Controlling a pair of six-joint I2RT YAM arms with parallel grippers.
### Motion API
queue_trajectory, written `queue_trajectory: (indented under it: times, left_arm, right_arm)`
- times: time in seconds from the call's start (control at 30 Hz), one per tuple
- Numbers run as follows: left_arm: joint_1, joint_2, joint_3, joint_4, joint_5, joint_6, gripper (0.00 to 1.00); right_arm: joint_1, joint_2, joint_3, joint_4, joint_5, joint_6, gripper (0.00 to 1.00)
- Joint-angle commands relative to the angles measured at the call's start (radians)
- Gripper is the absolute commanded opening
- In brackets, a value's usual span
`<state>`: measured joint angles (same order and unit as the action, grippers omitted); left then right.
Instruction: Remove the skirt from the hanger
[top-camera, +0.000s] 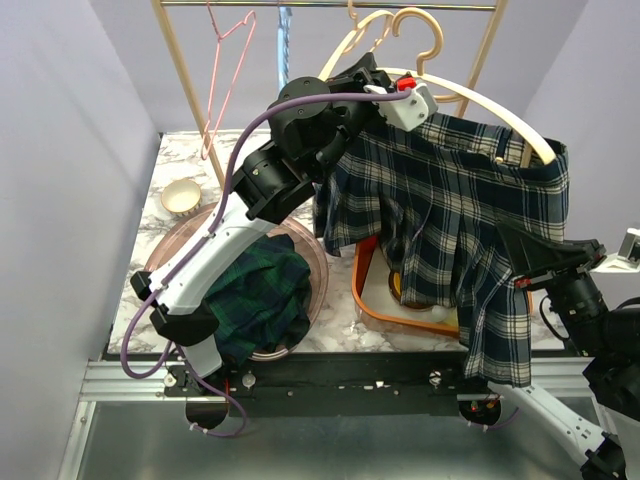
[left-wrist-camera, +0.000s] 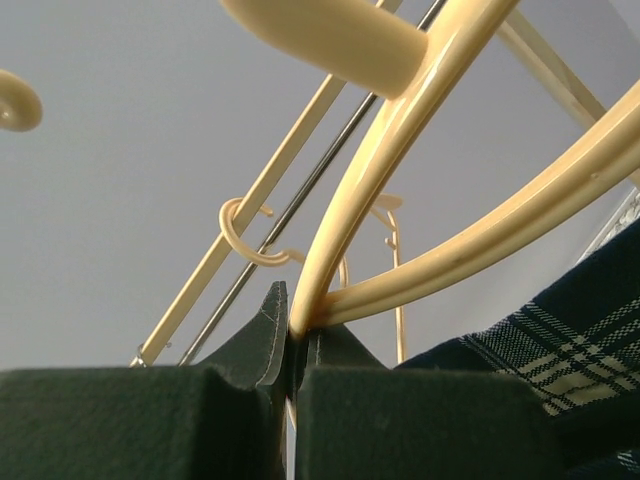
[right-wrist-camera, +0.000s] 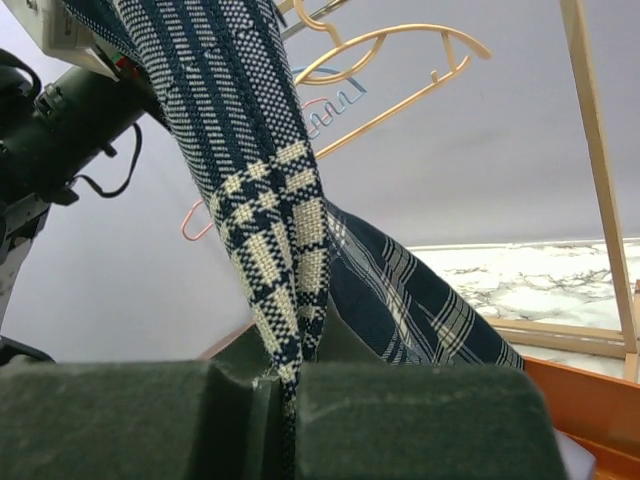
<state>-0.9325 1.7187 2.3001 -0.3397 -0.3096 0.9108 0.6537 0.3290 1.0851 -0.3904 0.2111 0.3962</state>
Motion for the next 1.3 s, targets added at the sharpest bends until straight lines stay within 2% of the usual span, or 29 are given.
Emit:
queue_trajectory:
  times: [0.0,0.17,0.3,0.4,0.53,0.67,0.83,1.03,1.27]
  left_arm:
    - [0.052,-0.099,0.068,0.252,-0.25,-0.147,0.0]
    - [0.103,-0.119,0.047,0.225,-0.266,-0.208,0.0]
    - [0.112,-0.134,0.051,0.199,-0.246,-0.285,0.0]
    - [0.112,-0.139,0.076,0.154,-0.179,-0.393,0.0]
    - [0.11,-0.188,0.0,0.162,-0.059,-0.522,0.0]
    - [0.11,-0.252,-0.054,0.16,0.104,-0.67,0.0]
    - [0.11,-0.332,-0.137,0.157,0.225,-0.793,0.0]
    - [0.112,-0.485,-0.298,0.193,0.224,-0.886,0.0]
    - [0.112,-0.651,-0.433,0.143,0.262,-0.908,0.0]
  right_arm:
    - [0.003,-0.054,-0.022,-0.027,0.118,0.059,0.01]
    - [0.003,-0.146,-0.056,-0.013,0.284,0.102,0.01]
    - [0.003,-0.15,-0.071,0.031,0.252,0.081,0.01]
    - [0.003,-0.099,-0.063,0.074,0.137,0.06,0.01]
    - [0.003,0.033,-0.025,0.172,-0.153,0.017,0.01]
    - [0.003,0.214,0.096,0.219,-0.347,-0.002,0.01]
    - [0.003,0.443,0.278,0.326,-0.577,0.01,0.01]
    - [0.003,0.611,0.516,0.364,-0.68,0.003,0.01]
    - [0.003,0.716,0.585,0.534,-0.785,0.056,0.01]
